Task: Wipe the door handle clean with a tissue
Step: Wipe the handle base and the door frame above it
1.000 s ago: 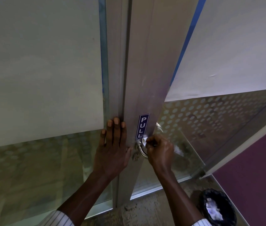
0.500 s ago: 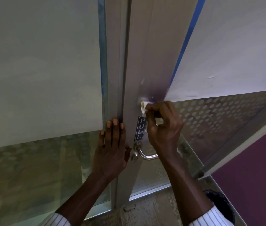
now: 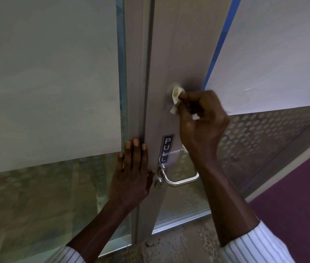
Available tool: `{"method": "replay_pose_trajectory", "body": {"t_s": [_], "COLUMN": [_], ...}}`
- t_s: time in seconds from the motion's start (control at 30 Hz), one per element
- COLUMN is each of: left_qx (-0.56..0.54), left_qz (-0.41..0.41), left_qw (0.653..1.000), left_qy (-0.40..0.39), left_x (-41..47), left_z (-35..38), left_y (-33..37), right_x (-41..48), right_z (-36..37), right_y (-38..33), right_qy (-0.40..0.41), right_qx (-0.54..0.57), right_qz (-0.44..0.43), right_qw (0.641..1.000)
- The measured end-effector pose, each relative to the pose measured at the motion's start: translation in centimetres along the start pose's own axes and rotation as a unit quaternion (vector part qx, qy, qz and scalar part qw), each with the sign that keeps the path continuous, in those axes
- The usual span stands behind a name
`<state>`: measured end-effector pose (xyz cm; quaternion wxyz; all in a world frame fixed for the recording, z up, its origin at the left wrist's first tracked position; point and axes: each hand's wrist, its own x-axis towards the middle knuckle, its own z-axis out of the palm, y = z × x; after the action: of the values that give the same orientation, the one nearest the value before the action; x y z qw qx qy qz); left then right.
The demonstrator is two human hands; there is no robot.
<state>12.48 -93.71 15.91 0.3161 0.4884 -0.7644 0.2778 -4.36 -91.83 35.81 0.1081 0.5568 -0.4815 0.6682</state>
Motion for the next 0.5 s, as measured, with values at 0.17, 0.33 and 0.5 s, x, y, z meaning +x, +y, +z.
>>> {"method": "replay_pose_trajectory", "body": {"t_s": [0.17, 0.33, 0.5], "left_qx": [0.001, 0.001, 0.008], "left_qz": [-0.002, -0.008, -0.006], "left_qw": [1.0, 1.0, 1.0], "left_qy": [0.0, -0.002, -0.002], "left_x": [0.0, 0.0, -0.1], "left_z": [0.0, 0.0, 0.2], "left_y": [-0.1, 0.1, 0.0], "right_x": [1.3, -5.8, -12.2], "right_z": [0.3, -0.2, -0.5], "right_y": [-0.7, 2.7, 5.1], "right_qy": [0.011, -0.062, -0.141], "right_qx": [0.006, -0.04, -0.098], "right_qz": [-0.028, 0.026, 0.12], "right_qw": [1.0, 0.997, 0.978]}}
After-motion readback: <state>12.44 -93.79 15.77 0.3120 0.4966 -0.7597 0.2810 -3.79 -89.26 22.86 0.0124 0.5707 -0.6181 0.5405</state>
